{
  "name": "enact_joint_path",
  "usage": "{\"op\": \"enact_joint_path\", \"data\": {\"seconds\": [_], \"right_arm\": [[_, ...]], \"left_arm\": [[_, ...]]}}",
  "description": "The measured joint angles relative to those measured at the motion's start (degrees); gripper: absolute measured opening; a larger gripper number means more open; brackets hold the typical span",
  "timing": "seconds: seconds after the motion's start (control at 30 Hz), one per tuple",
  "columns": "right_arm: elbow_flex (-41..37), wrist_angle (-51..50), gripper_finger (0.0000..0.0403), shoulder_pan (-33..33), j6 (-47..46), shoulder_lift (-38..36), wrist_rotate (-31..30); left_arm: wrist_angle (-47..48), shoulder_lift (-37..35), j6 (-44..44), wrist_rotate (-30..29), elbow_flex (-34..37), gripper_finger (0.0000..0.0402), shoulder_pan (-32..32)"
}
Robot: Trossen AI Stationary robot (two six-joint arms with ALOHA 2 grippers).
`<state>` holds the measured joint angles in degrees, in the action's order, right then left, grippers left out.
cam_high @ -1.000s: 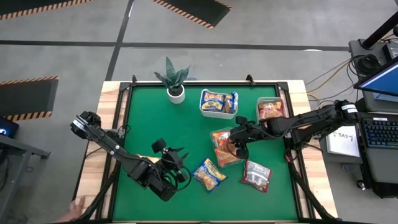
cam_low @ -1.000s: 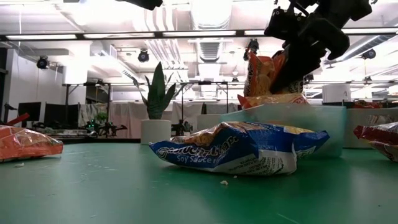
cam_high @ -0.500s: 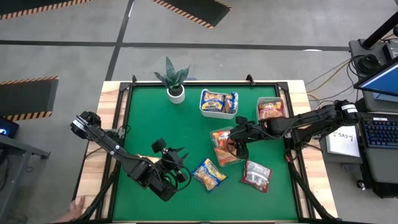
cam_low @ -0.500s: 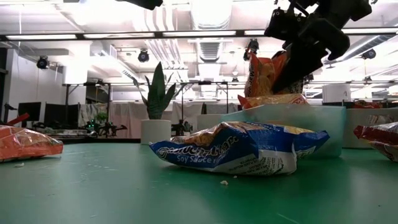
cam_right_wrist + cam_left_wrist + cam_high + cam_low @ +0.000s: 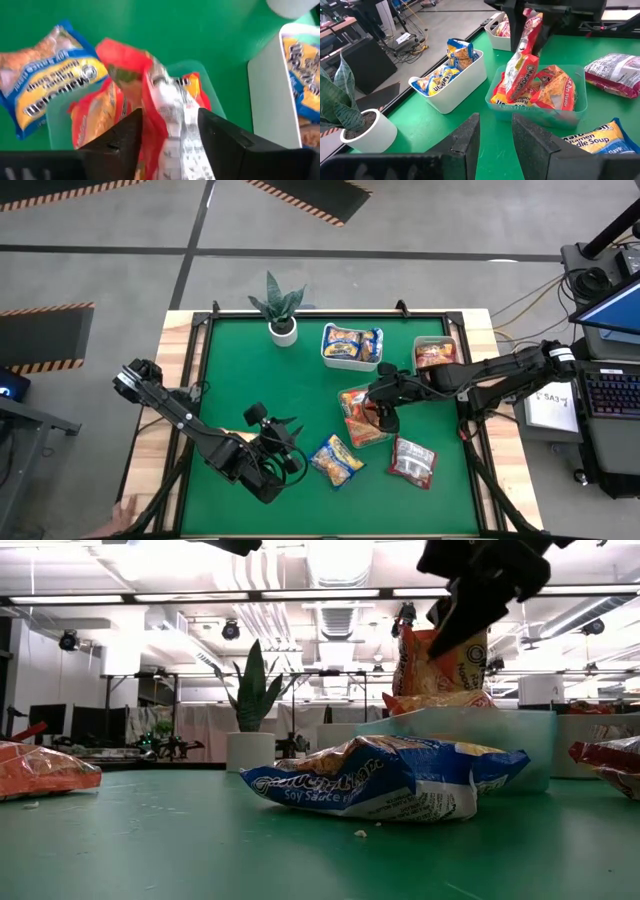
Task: Sort Maruchan noodles
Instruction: Put the orange noodle pack into the green bin
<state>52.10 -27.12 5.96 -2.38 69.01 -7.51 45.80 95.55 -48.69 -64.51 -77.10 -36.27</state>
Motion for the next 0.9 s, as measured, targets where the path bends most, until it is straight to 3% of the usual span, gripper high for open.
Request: {"op": "enact_joint_path", "data": {"seconds": [0.3,0.67,0.8,0.9], "right_arm": [[0.7,-0.2,0.0021,0.0,-0.1,0.4,0.5],[0.9,2.0,0.0009,1.0,-4.9,0.2,0.5],[0.9,1.9,0.0009,1.0,-5.1,-0.4,0.5],[2.0,1.3,0.0009,1.0,-5.6,-1.3,0.5]], "left_arm": [[0.0,0.0,0.9,0.0,0.0,0.0096,0.0],[-0.9,0.0,1.2,0.0,0.0,0.0096,0.0],[-5.9,0.6,2.6,-0.7,0.0,0.0096,1.1],[-12.3,2.6,8.6,2.1,0.0,0.0096,3.1]]}}
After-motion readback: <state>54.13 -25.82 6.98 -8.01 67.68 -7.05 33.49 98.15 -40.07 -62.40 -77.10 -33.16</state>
